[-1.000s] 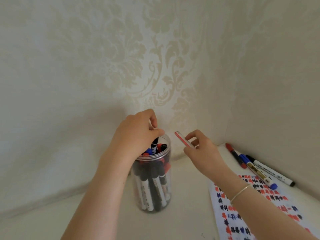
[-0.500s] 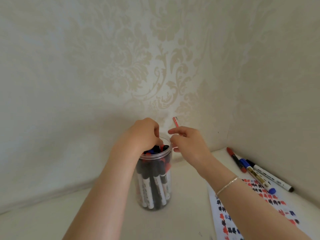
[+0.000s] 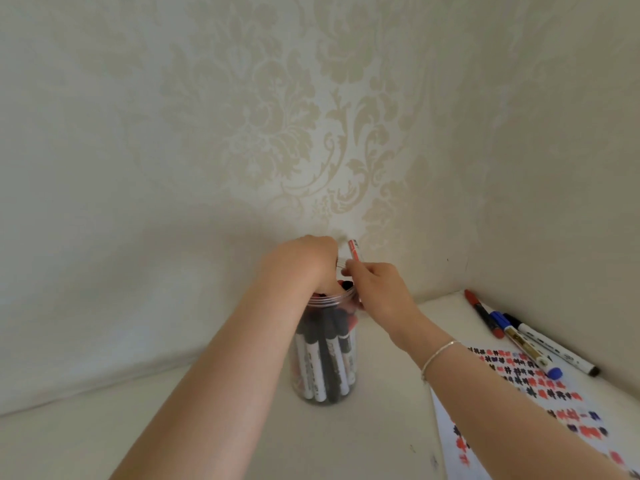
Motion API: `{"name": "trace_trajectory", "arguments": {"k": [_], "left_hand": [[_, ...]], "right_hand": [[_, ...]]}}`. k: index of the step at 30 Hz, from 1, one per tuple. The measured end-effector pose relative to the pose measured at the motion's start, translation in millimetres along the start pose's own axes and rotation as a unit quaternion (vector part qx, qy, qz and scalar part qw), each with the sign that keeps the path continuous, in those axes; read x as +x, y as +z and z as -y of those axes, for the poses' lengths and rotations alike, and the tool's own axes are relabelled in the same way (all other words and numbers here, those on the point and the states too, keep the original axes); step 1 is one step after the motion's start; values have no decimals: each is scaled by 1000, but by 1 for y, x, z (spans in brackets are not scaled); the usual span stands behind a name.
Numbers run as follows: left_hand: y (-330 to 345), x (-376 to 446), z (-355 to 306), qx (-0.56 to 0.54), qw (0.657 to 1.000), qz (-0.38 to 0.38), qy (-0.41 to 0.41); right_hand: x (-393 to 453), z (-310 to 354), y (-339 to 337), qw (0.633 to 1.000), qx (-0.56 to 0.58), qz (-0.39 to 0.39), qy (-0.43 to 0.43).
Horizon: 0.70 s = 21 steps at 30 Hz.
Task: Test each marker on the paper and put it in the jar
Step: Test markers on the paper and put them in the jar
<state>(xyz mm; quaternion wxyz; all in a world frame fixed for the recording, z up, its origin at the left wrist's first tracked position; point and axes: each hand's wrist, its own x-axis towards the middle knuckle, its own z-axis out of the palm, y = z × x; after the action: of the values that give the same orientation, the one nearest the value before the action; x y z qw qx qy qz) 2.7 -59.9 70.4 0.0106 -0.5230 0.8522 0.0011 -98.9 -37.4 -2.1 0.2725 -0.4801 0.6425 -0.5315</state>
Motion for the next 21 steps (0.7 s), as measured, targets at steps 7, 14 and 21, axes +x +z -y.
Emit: {"name": "trace_trajectory", "arguments": {"k": [7, 14, 21], "left_hand": [[7, 6, -26, 186, 981, -45, -10], [1, 7, -25, 192, 981, -1, 3], [-6, 5, -9, 84, 995, -49, 30]], "right_hand": [[2, 5, 1, 999, 7, -11, 30], [-1, 6, -3, 1000, -10, -3, 22], [-5, 16, -32, 996, -87, -14, -13]]}}
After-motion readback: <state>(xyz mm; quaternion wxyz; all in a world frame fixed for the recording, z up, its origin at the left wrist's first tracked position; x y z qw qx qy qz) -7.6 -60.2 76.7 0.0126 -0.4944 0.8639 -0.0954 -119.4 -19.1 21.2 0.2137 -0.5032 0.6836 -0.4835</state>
